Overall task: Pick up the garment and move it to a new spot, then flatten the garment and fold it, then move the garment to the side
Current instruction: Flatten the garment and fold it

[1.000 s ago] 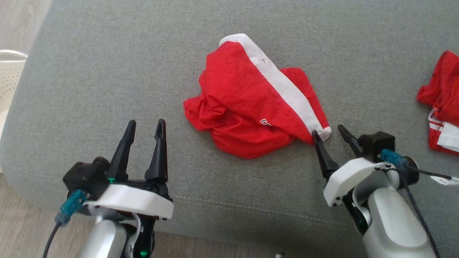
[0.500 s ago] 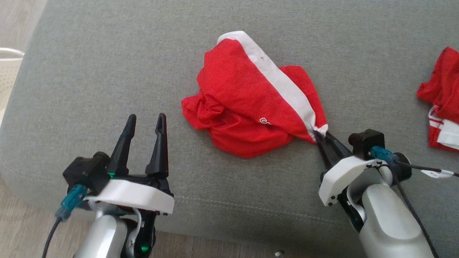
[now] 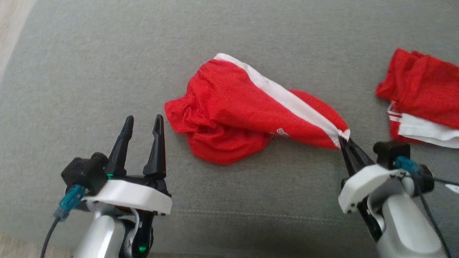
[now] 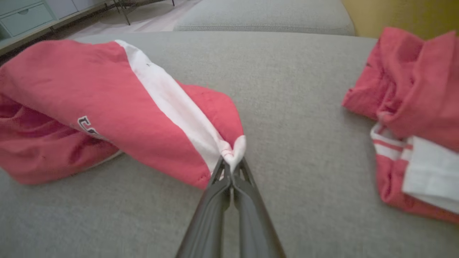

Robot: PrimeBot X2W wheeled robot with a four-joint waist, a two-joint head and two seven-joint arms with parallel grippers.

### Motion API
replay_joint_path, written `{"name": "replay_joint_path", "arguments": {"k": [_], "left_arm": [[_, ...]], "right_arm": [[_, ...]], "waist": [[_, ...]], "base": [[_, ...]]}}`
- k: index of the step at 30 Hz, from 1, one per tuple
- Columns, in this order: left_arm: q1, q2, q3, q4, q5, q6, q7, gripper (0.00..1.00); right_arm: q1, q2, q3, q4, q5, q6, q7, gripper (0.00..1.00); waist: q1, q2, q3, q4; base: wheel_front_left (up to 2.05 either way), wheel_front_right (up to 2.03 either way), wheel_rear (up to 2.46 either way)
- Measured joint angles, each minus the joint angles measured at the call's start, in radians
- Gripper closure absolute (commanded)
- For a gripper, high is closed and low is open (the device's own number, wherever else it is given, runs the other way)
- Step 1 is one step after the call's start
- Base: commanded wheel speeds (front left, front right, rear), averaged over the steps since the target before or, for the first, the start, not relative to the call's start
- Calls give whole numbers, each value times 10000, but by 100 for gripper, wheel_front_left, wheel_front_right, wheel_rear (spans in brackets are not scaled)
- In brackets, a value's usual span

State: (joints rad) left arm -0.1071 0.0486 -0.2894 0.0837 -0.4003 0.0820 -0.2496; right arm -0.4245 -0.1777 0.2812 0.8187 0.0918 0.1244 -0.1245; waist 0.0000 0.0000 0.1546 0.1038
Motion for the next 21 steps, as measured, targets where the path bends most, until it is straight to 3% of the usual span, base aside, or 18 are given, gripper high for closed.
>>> {"name": "replay_joint_path", "arguments": {"k": [8, 12, 16, 21], "left_arm": [[-187, 46, 38, 472, 278, -82, 23, 0], [-953, 198, -165, 920, 504, -92, 775, 0], [-2394, 585, -562, 1442, 769, -522, 2186, 0], [-4707, 1279, -848, 2531, 756, -1473, 4341, 0]], "right_arm": [[1339, -44, 516, -1465, -236, 0, 907, 100], [1644, -42, 895, -2165, -134, 0, 1248, 100], [1593, -25, 1174, -2648, 2, 0, 1419, 100], [1126, 40, 1705, -2782, 104, 0, 1503, 100]], "waist": [[0, 0, -225, -739], [0, 0, -160, -1084], [0, 0, 39, -1394], [0, 0, 375, -1831]], "base": [[0, 0, 0], [0, 0, 0], [0, 0, 0], [0, 0, 0]]}}
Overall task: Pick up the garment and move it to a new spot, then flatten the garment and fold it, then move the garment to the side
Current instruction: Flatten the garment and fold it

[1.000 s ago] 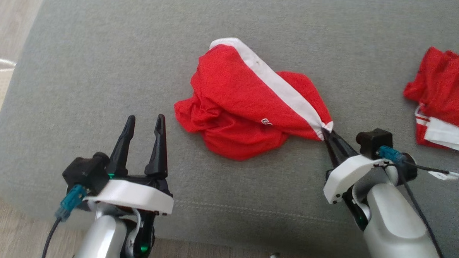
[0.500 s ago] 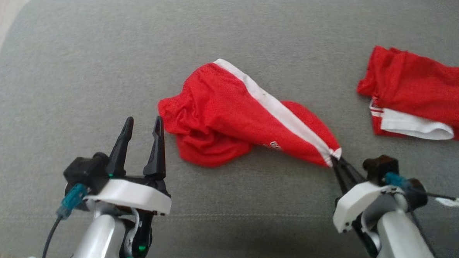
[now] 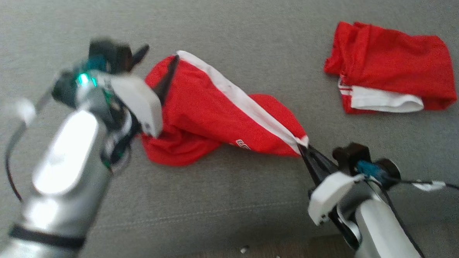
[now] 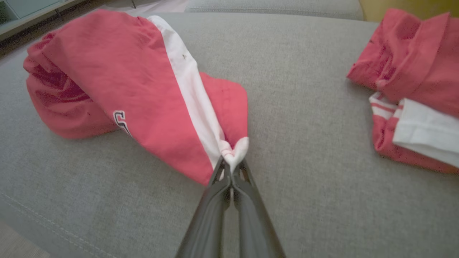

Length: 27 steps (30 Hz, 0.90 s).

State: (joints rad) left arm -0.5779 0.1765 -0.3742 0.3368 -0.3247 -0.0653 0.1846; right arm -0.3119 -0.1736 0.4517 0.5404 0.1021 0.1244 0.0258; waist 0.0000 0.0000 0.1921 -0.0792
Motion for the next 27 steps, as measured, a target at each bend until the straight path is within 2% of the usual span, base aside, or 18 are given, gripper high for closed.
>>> {"name": "replay_joint_path", "arguments": {"k": [4, 9, 12, 18, 27], "left_arm": [[-1575, 583, -305, 1200, -391, -504, 1843, 0], [-2916, 1162, -890, 2420, -1043, -593, 3731, 0], [-3426, 1530, -1444, 2940, -1398, -596, 4498, 0], [-3988, 1996, -1839, 3747, -1714, -658, 4930, 0], [-4730, 1912, -2088, 4554, -2456, -658, 4930, 0]], "right_arm": [[-703, 123, 497, 44, 27, 0, -17, 100], [-1350, 320, 1014, 322, 119, 0, -245, 100], [-1628, 405, 1281, 554, 255, 0, -403, 100], [-1951, 571, 1457, 869, 362, 0, -673, 100], [-2266, 723, 1599, 1346, 405, 0, -1053, 100]], "waist": [[0, 0, 276, -450], [0, 0, 636, -1031], [1, 0, 860, -1341], [1, 0, 1219, -1749], [1, 0, 1687, -2083]], "base": [[0, 0, 0], [0, 0, 0], [0, 0, 0], [0, 0, 0], [0, 0, 0]]}}
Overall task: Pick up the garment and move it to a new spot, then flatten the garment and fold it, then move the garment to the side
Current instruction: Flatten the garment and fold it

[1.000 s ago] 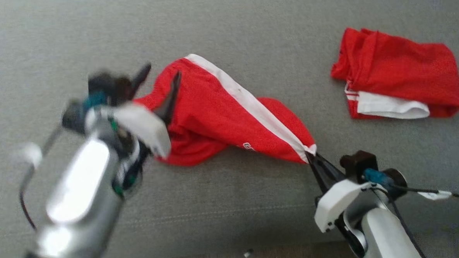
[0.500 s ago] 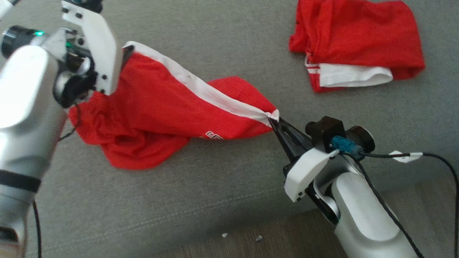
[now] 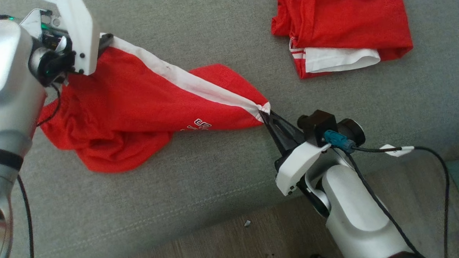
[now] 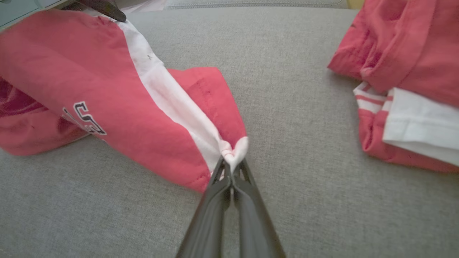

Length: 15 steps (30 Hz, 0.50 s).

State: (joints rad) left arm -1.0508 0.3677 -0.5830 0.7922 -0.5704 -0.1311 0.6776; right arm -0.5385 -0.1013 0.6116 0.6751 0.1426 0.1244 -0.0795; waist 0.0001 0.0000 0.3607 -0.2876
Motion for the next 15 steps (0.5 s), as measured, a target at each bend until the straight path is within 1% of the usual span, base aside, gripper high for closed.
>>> {"name": "replay_joint_path", "arguments": {"k": [9, 15], "left_arm": [[-384, 50, -757, 403, -328, 0, 265, 0], [-424, 58, -1024, 587, -667, 0, 441, 0]], "right_arm": [[-62, 184, 15, 372, 0, 0, -205, 100], [-198, 215, 35, 529, 35, 0, -301, 100]], "waist": [[0, 0, 96, -36], [0, 0, 103, -38]], "base": [[0, 0, 0], [0, 0, 0]]}}
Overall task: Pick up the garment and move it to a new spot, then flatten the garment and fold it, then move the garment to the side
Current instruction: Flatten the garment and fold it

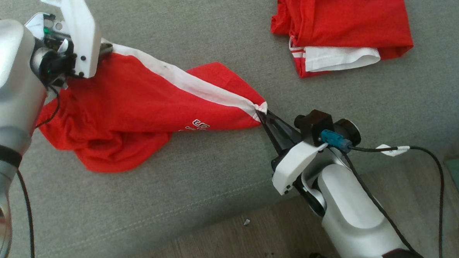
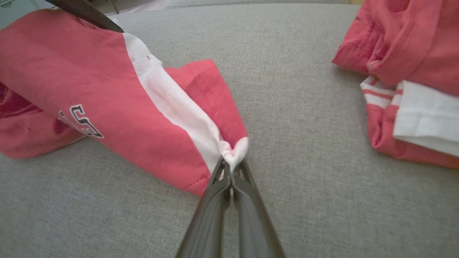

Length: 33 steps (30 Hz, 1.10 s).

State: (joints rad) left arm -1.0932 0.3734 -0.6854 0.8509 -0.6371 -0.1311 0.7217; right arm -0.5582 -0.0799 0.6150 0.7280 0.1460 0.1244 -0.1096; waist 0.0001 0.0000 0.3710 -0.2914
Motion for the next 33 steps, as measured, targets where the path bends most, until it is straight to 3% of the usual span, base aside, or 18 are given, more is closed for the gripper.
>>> {"name": "replay_joint_path", "arguments": {"k": [7, 8, 9, 10, 19, 23, 33], "left_arm": [[-270, -12, -136, 349, -132, -2, 295, 0], [-295, -13, -140, 385, -173, -4, 305, 40], [-314, -17, -138, 420, -173, -6, 301, 87], [-329, -21, -138, 451, -173, -6, 267, 100], [-387, -176, -142, 470, -314, -6, -621, 100], [-386, -278, -146, 171, -435, -6, -1574, 100], [-269, -531, 236, -732, -972, -6, -4036, 100]], "right_arm": [[-72, 21, 38, 167, 178, 0, -88, 100], [-106, 23, 38, 192, 178, 0, -92, 100], [-145, 27, 38, 215, 178, 0, -123, 100], [-184, 29, 38, 232, 178, 0, -136, 100], [-227, 44, -123, 387, 184, 0, -441, 100], [-308, -58, -581, 314, 192, 0, -742, 100], [-1596, -1104, -1484, -301, 453, 0, -650, 100]], "waist": [[0, 0, 91, -2], [0, 0, 101, -1], [0, 0, 109, 1], [0, 0, 116, 6], [0, 0, -52, 252], [0, 0, -307, 526], [0, 0, -1206, 1447]], "base": [[0, 0, 0], [0, 0, 0], [0, 0, 0], [0, 0, 0], [0, 0, 0], [0, 0, 0], [0, 0, 0]]}}
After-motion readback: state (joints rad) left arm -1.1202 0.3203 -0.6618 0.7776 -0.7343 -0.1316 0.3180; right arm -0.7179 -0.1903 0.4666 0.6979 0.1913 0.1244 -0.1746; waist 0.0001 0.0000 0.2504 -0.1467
